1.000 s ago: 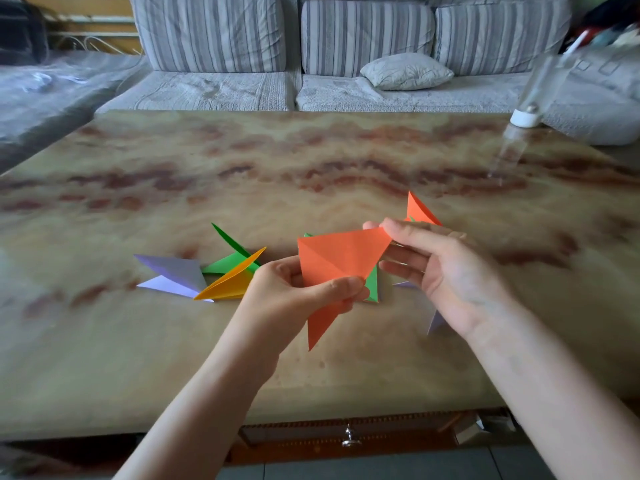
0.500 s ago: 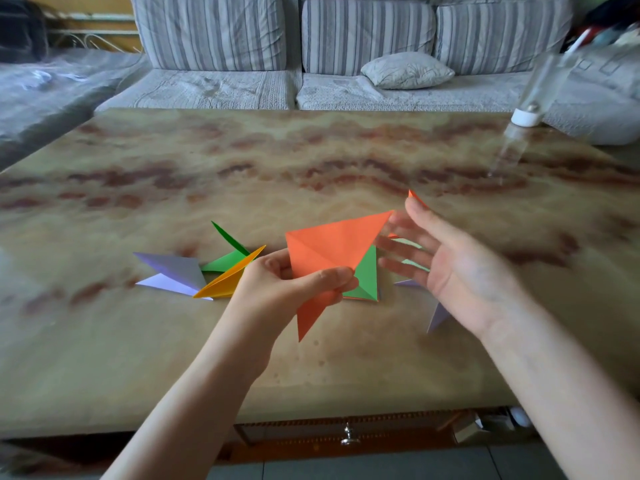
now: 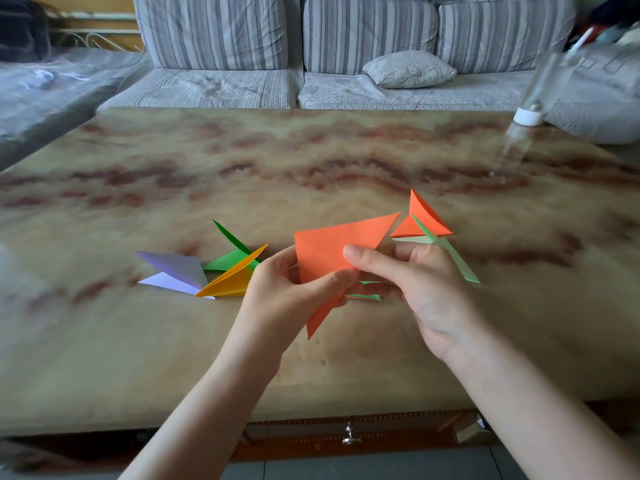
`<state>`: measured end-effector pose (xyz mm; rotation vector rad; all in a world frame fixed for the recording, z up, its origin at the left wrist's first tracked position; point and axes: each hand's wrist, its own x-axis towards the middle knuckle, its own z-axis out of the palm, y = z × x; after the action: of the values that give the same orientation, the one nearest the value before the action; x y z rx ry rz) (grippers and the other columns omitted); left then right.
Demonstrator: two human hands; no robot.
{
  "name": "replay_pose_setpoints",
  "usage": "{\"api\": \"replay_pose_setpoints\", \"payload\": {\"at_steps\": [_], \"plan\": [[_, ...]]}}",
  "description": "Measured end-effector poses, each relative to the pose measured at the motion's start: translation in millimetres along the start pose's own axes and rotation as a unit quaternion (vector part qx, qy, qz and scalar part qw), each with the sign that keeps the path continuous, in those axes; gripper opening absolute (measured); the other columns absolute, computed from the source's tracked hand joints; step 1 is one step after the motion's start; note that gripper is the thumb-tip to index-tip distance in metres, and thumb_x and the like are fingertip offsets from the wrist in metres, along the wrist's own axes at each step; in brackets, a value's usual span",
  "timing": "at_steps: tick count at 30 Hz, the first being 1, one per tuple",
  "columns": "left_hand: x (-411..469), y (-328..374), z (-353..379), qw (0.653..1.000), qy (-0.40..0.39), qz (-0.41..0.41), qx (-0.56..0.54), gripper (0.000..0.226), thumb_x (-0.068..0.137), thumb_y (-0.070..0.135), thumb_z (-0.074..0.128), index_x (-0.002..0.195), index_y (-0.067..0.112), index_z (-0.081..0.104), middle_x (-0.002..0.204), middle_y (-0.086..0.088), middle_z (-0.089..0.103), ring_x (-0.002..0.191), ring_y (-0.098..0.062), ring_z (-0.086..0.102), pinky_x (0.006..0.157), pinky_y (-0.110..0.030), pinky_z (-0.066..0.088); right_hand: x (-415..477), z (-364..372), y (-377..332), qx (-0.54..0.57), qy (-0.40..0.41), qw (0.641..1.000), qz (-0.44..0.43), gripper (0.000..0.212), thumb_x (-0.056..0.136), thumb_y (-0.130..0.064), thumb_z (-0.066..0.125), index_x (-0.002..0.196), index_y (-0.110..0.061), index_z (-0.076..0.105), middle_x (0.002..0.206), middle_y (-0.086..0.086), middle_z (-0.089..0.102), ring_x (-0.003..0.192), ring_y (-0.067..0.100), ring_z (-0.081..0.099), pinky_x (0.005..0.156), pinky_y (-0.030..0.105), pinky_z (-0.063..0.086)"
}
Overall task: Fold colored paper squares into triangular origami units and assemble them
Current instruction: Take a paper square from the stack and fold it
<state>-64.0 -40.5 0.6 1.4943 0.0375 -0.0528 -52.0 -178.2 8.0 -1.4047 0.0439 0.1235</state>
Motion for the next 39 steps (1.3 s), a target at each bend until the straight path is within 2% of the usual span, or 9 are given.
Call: {"api": "replay_pose_setpoints", "payload": {"at_steps": [5,12,18,20,25,29,33,36,39], "plan": [[-0.9,2.3,2.3,1.000,0.003,-0.012,-0.009,0.015,0.075,0.007,0.074,0.088,0.003,0.070,0.065,-0.002,0.072,0.056,-0.006,0.067,0.056,-0.013,0.051,2.5,-4.7,-1.1,-0.032,0.036,0.998,-0.035,0.020,0.059,-0.024,0.077,0.067,-0.007,0.071,0.064,0.005,0.070,0.061,0.015,0.066,0.064,0.024,0.055],[-1.1,3.2,0.0,0.999,0.013,-0.028,-0.034,0.014,0.073,0.005,0.075,0.086,0.002,0.069,0.067,-0.004,0.073,0.057,-0.008,0.068,0.055,-0.012,0.050,7.5,-8.2,-3.4,-0.028,0.054,0.997,-0.037,0.027,0.055,-0.027,0.077,0.069,-0.005,0.070,0.067,0.006,0.071,0.062,0.016,0.065,0.066,0.026,0.055],[-0.9,2.2,-1.4,0.998,0.009,-0.046,-0.043,0.014,0.072,0.003,0.075,0.084,0.003,0.068,0.070,-0.004,0.074,0.061,-0.010,0.069,0.059,-0.015,0.054,8.4,-13.6,-9.5,-0.027,0.066,0.997,-0.035,0.009,0.072,-0.016,0.075,0.067,-0.012,0.068,0.067,0.004,0.071,0.056,0.012,0.066,0.048,0.013,0.045],[-1.1,2.7,-1.5,0.998,0.008,-0.045,-0.038,0.014,0.072,0.003,0.075,0.084,0.004,0.069,0.070,-0.004,0.074,0.061,-0.010,0.070,0.060,-0.015,0.054,8.6,-15.3,-10.7,-0.028,0.067,0.997,-0.036,0.008,0.073,-0.015,0.074,0.069,-0.011,0.069,0.069,0.005,0.072,0.056,0.012,0.066,0.047,0.012,0.044],[-1.2,3.5,-2.5,0.999,0.015,-0.044,-0.025,0.011,0.072,0.001,0.075,0.080,0.005,0.068,0.067,-0.005,0.073,0.058,-0.009,0.069,0.058,-0.014,0.054,11.2,-15.4,-9.0,-0.027,0.065,0.997,-0.032,0.008,0.073,-0.015,0.075,0.071,-0.009,0.069,0.070,0.006,0.073,0.059,0.014,0.068,0.052,0.018,0.050],[-3.3,4.0,-4.7,0.999,0.022,-0.034,-0.015,0.012,0.072,-0.001,0.075,0.080,0.005,0.068,0.067,-0.005,0.073,0.059,-0.009,0.069,0.058,-0.014,0.054,12.7,-17.3,-10.2,-0.040,0.068,0.996,-0.030,0.024,0.060,-0.025,0.077,0.076,-0.009,0.071,0.076,0.005,0.074,0.067,0.017,0.070,0.083,0.044,0.053],[-3.1,4.5,-5.0,0.999,0.023,-0.035,-0.002,0.012,0.072,-0.001,0.075,0.079,0.006,0.068,0.067,-0.004,0.074,0.057,-0.008,0.068,0.058,-0.014,0.054,13.6,-18.2,-10.8,-0.043,0.074,0.996,-0.035,0.027,0.057,-0.028,0.077,0.074,-0.009,0.071,0.074,0.005,0.073,0.063,0.017,0.069,0.079,0.043,0.052],[-3.2,4.6,-6.1,0.999,0.021,-0.033,0.002,0.014,0.072,-0.003,0.074,0.078,0.007,0.068,0.067,-0.004,0.073,0.058,-0.008,0.069,0.060,-0.016,0.056,14.7,-19.5,-10.7,-0.041,0.079,0.995,-0.037,0.029,0.055,-0.029,0.077,0.074,-0.008,0.071,0.075,0.006,0.073,0.065,0.019,0.068,0.087,0.049,0.051],[-3.8,4.5,-8.1,0.999,0.020,-0.035,0.003,0.013,0.072,-0.003,0.074,0.081,0.005,0.068,0.066,-0.004,0.073,0.058,-0.009,0.069,0.059,-0.016,0.056,15.8,-21.1,-11.3,-0.047,0.078,0.995,-0.039,0.031,0.054,-0.031,0.077,0.074,-0.009,0.070,0.074,0.004,0.074,0.065,0.020,0.069,0.085,0.048,0.051]]}}
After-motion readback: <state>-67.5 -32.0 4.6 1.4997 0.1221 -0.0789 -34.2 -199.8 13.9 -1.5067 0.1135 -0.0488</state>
